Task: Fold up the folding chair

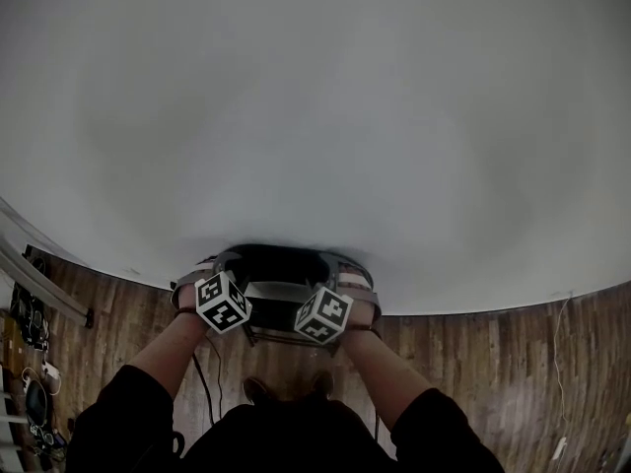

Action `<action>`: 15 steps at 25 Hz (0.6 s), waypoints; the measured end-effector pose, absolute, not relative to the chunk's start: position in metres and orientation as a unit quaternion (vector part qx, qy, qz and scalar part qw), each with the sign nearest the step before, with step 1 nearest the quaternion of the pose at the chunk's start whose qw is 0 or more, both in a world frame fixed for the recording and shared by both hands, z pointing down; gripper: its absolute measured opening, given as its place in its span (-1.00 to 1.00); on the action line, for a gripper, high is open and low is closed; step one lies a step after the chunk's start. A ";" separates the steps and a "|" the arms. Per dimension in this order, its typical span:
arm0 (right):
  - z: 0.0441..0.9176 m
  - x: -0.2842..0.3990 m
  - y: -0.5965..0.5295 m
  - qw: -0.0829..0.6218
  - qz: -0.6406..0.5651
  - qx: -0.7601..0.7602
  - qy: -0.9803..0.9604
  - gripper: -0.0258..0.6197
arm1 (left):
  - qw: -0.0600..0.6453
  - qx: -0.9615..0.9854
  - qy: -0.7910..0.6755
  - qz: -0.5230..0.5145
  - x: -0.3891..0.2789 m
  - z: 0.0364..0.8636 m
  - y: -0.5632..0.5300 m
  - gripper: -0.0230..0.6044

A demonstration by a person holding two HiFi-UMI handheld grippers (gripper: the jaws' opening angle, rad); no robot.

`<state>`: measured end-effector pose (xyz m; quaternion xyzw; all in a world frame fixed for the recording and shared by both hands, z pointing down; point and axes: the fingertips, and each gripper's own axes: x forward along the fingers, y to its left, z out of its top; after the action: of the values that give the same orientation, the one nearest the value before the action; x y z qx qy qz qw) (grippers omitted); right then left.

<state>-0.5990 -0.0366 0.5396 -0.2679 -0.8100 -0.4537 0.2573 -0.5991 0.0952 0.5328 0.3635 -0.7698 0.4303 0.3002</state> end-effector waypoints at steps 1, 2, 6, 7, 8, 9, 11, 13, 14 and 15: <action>0.536 -0.597 -0.037 0.254 -0.440 -0.272 -0.817 -0.20 | 0.300 0.361 -0.772 0.430 -0.596 0.530 0.095 -0.56; 0.534 -0.594 -0.037 0.252 -0.426 -0.276 -0.824 -0.20 | 0.301 0.357 -0.774 0.428 -0.592 0.527 0.094 -0.56; 0.527 -0.583 -0.035 0.239 -0.387 -0.303 -0.837 -0.21 | 0.304 0.341 -0.782 0.423 -0.572 0.513 0.091 -0.56; 0.525 -0.581 -0.034 0.235 -0.382 -0.309 -0.839 -0.20 | 0.305 0.337 -0.785 0.421 -0.567 0.510 0.091 -0.56; 0.523 -0.579 -0.033 0.232 -0.376 -0.314 -0.840 -0.21 | 0.307 0.332 -0.788 0.418 -0.562 0.507 0.091 -0.56; 0.521 -0.576 -0.032 0.230 -0.370 -0.319 -0.842 -0.21 | 0.308 0.328 -0.791 0.415 -0.557 0.504 0.092 -0.56; 0.517 -0.572 -0.031 0.227 -0.356 -0.327 -0.845 -0.21 | 0.308 0.320 -0.797 0.408 -0.548 0.500 0.092 -0.56; 0.515 -0.566 -0.030 0.226 -0.346 -0.335 -0.847 -0.21 | 0.306 0.317 -0.803 0.401 -0.539 0.497 0.090 -0.56; 0.516 -0.560 -0.029 0.228 -0.342 -0.339 -0.847 -0.21 | 0.306 0.316 -0.805 0.398 -0.533 0.496 0.089 -0.56; 0.518 -0.554 -0.029 0.231 -0.338 -0.343 -0.846 -0.21 | 0.305 0.316 -0.807 0.394 -0.526 0.495 0.088 -0.56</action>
<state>-0.5536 -0.0286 0.5179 -0.3426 -0.8455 -0.3384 0.2306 -0.5262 0.0881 0.4948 0.3161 -0.8071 0.3943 0.3052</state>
